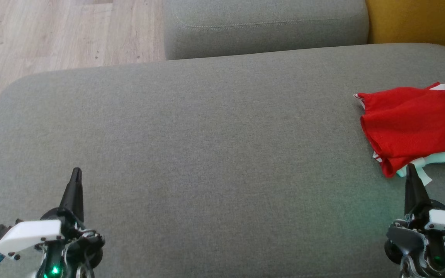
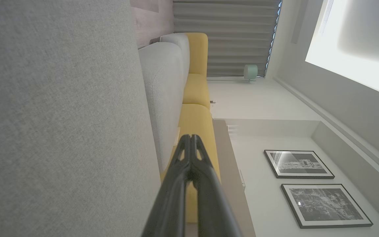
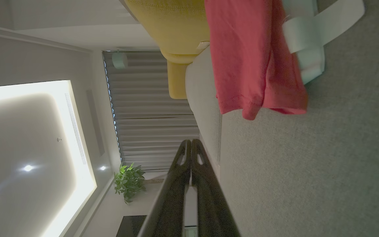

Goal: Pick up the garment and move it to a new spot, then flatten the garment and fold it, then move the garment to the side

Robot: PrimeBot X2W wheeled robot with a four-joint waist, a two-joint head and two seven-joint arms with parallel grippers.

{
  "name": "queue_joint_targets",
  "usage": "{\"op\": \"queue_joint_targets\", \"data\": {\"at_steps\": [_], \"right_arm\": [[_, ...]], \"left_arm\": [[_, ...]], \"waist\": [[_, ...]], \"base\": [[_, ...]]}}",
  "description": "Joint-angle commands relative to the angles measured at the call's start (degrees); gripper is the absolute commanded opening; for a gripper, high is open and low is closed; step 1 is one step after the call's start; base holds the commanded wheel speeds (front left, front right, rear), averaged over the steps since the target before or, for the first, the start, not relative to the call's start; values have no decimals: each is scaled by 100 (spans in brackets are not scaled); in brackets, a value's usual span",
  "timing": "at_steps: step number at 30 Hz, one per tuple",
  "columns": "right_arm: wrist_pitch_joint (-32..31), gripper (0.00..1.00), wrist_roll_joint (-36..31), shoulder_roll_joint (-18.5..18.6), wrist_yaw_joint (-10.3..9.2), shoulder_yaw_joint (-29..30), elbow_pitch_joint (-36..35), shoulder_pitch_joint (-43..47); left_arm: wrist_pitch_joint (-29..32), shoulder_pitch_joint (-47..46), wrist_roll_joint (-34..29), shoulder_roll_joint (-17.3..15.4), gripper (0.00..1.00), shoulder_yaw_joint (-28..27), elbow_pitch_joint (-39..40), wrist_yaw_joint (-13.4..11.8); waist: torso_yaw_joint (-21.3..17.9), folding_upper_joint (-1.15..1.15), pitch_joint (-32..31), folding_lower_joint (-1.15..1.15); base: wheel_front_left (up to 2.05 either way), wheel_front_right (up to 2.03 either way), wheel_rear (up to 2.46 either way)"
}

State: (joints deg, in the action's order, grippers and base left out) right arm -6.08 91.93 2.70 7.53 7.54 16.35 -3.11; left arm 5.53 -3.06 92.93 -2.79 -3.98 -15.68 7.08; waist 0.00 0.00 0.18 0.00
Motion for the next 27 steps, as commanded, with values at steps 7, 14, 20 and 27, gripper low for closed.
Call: {"op": "queue_joint_targets", "data": {"at_steps": [7, 14, 20, 27], "right_arm": [[-32, 0, 32, 30, -4, -113, -234, -306], [-33, 0, 31, 29, -4, -111, -233, -306], [-35, 0, 30, 28, -4, -110, -233, -306], [-36, 0, 28, 27, -4, -108, -233, -307]], "left_arm": [[53, -309, -32, -50, 0, -200, 165, 41], [57, -309, -37, -46, 0, -206, 165, 41], [61, -309, -41, -43, 0, -211, 165, 41], [64, -310, -44, -40, 0, -215, 165, 41]], "waist": [[0, 0, 0, 0], [0, 0, 0, 0], [0, 0, 0, 0], [0, 0, 0, 0]], "base": [[0, 0, 0], [0, 0, 0], [0, 0, 0], [0, 0, 0]]}}
